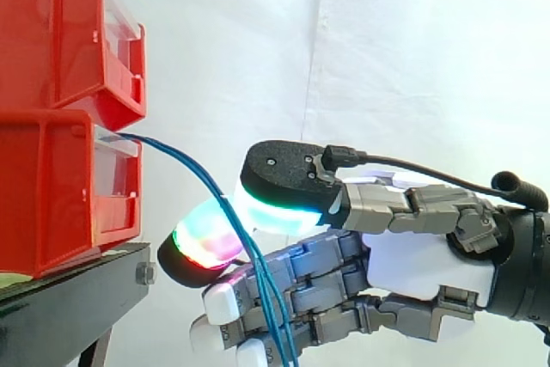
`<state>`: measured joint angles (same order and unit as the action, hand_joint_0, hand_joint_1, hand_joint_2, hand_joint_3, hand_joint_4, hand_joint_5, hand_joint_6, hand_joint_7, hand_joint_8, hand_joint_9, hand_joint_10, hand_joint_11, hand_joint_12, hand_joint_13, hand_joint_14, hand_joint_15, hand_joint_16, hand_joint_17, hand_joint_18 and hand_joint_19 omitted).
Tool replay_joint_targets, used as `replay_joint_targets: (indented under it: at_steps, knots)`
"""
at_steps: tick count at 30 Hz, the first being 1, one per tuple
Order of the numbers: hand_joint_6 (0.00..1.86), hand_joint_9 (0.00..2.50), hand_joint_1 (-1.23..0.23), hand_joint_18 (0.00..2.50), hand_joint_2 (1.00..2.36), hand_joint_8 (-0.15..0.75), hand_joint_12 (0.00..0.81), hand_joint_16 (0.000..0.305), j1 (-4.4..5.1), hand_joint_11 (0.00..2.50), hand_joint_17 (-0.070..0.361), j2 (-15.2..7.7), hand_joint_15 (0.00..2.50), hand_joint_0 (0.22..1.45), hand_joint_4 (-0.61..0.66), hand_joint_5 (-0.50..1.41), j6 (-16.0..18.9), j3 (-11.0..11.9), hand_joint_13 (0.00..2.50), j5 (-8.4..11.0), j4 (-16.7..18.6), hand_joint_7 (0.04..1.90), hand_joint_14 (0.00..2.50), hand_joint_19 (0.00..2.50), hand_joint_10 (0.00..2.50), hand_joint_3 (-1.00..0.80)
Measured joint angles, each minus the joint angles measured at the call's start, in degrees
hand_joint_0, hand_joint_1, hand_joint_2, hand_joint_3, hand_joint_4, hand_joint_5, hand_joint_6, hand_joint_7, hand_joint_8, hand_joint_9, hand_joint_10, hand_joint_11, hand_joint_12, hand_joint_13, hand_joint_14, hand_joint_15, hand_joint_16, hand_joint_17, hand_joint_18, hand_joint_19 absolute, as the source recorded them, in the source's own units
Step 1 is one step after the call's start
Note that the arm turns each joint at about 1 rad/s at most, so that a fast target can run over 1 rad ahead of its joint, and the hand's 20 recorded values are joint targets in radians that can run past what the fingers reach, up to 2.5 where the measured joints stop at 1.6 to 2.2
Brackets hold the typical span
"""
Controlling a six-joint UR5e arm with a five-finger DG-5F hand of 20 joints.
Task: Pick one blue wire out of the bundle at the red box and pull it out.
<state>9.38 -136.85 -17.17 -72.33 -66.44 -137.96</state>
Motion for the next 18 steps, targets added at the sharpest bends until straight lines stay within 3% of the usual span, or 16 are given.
replay_joint_targets:
  at_steps: [8, 18]
  knots:
    - [0.73, 0.79, -0.63, 0.73, 1.00, 0.375, 0.459, 0.060, 0.14, 0.52, 0.136, 0.00, 0.39, 0.53, 0.25, -0.14, -0.66, 0.01, 0.75, 0.15, 0.16, 1.04, 0.01, 0.47, 0.02, -0.49]
    - [0.87, 0.87, -0.74, 0.76, 1.00, 0.386, 0.456, 0.058, 0.44, 0.57, 0.131, 0.00, 0.38, 0.55, 0.29, -0.14, -1.37, 0.00, 0.78, 0.33, 0.65, 1.12, 0.01, 0.46, 0.01, -0.48]
